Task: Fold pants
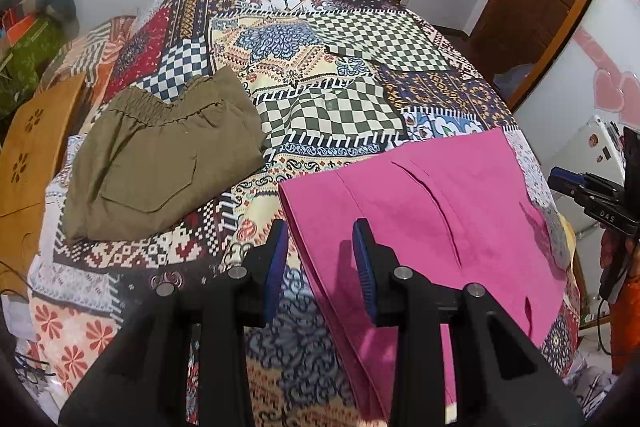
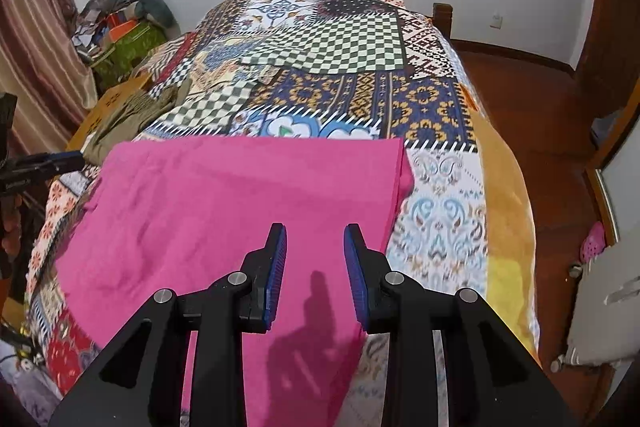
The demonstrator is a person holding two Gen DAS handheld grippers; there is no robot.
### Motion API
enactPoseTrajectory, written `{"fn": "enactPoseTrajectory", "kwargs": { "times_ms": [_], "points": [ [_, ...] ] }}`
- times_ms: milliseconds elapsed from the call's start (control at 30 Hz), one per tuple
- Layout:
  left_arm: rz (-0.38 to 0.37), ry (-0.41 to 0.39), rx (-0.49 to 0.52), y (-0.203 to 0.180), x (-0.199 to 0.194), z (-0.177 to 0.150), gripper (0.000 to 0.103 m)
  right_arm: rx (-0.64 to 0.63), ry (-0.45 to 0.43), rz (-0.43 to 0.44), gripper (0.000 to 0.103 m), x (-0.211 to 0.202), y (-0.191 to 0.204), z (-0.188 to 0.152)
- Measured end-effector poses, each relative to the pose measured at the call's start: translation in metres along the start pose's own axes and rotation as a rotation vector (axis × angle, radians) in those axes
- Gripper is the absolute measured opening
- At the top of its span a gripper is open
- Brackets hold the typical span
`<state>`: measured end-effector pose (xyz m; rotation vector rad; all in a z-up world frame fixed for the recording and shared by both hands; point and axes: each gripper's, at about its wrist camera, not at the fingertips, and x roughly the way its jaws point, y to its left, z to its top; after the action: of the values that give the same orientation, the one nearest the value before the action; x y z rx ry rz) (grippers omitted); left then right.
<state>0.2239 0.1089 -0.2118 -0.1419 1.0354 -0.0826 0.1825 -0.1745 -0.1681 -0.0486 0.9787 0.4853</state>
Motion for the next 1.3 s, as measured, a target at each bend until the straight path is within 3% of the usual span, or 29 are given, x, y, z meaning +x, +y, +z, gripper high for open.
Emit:
{"fn": "enactPoseTrajectory", "kwargs": {
  "times_ms": [300, 667, 767, 867, 933, 1100, 1200, 1300],
  "points": [
    [-0.038, 0.046, -0.033, 0.01, 0.032, 0.011, 0.033, 0.042, 0.016, -0.048, 0.027, 0.034, -0.027, 0.021],
    [-0.073, 0.084, -0.056, 0.017, 0.056, 0.014, 0.033, 0.083, 0.05, -0.045, 0.029, 0.073, -0.046, 0.032],
    [-0.084, 0.08, -0.062, 0.018, 0.058, 0.015, 0.029, 0.081, 0.041, -0.042, 0.037, 0.077, -0.047, 0.032],
    [-0.085, 0.073, -0.063, 0.018, 0.058, 0.016, 0.021, 0.082, 0.034, -0.028, 0.037, 0.082, -0.048, 0.033],
    [-0.111, 0.073, -0.062, 0.018, 0.058, 0.017, 0.01, 0.084, 0.026, -0.022, 0.037, 0.085, -0.048, 0.033],
    [-0.1, 0.058, -0.053, 0.016, 0.056, 0.016, 0.005, 0.097, 0.005, -0.003, 0.037, 0.087, -0.051, 0.034],
    [-0.099, 0.04, -0.051, 0.014, 0.053, 0.017, 0.004, 0.079, 0.009, 0.001, 0.02, 0.089, -0.049, 0.036],
    [-0.095, 0.006, -0.052, 0.015, 0.047, 0.018, 0.003, 0.044, -0.009, -0.023, 0.011, 0.089, -0.045, 0.036]
  ]
}}
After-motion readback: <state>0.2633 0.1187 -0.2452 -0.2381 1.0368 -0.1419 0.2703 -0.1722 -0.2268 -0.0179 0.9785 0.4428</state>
